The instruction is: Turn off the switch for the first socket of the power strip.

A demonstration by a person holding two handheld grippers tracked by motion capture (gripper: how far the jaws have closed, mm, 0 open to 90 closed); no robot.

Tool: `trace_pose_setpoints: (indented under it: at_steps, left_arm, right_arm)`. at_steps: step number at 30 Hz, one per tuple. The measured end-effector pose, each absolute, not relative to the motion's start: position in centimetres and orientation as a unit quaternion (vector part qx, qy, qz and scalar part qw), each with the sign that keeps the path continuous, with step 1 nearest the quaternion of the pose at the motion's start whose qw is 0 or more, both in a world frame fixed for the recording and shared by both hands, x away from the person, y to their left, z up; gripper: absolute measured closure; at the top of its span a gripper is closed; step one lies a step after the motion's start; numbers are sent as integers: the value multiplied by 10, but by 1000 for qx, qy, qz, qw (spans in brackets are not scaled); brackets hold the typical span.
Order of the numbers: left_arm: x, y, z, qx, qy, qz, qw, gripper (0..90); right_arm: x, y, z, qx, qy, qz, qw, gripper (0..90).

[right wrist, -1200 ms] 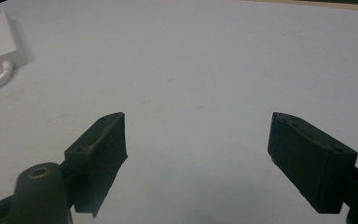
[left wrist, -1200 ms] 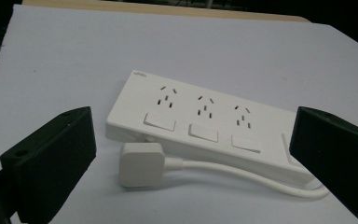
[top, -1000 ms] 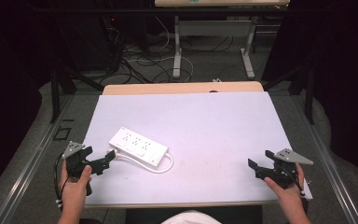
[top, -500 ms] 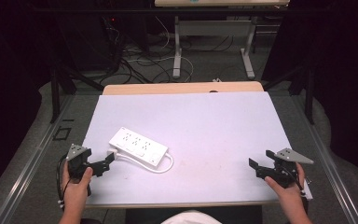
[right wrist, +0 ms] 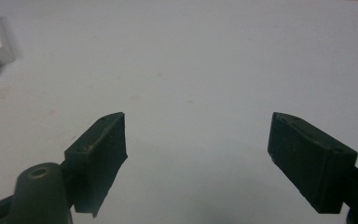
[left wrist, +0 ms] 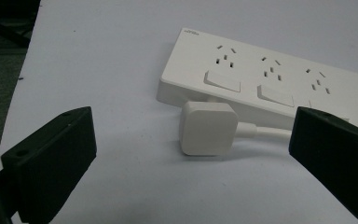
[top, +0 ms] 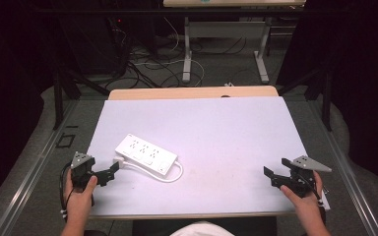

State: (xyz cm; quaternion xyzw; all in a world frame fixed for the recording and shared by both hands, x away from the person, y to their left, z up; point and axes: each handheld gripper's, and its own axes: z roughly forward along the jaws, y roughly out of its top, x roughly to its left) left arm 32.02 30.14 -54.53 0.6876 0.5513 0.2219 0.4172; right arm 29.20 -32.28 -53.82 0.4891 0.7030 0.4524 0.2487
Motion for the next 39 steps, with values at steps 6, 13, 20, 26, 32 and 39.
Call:
trace_pose_setpoints:
  at_steps: [6, 13, 20, 26, 32, 39]
  left_arm:
    - [322, 301, -546, 688, 551, 223, 416, 5]
    - [322, 301, -547, 688, 556, 218, 413, 5]
    - [322, 302, -547, 688, 556, 217, 412, 6]
    - [322, 302, -547, 688, 555, 218, 412, 6]
    - [322, 301, -547, 688, 557, 218, 412, 7]
    - [323, 300, -547, 689, 555, 218, 413, 7]
  right_arm:
    - [292, -323, -538, 492, 705, 449, 245, 185]
    - [294, -324, -539, 496, 705, 448, 239, 186]
    - [294, -325, -540, 494, 705, 449, 240, 186]
    - [295, -325, -541, 493, 704, 451, 241, 186]
    - [295, -325, -541, 496, 700, 453, 243, 185]
    - [296, -327, -541, 497, 702, 451, 239, 176]
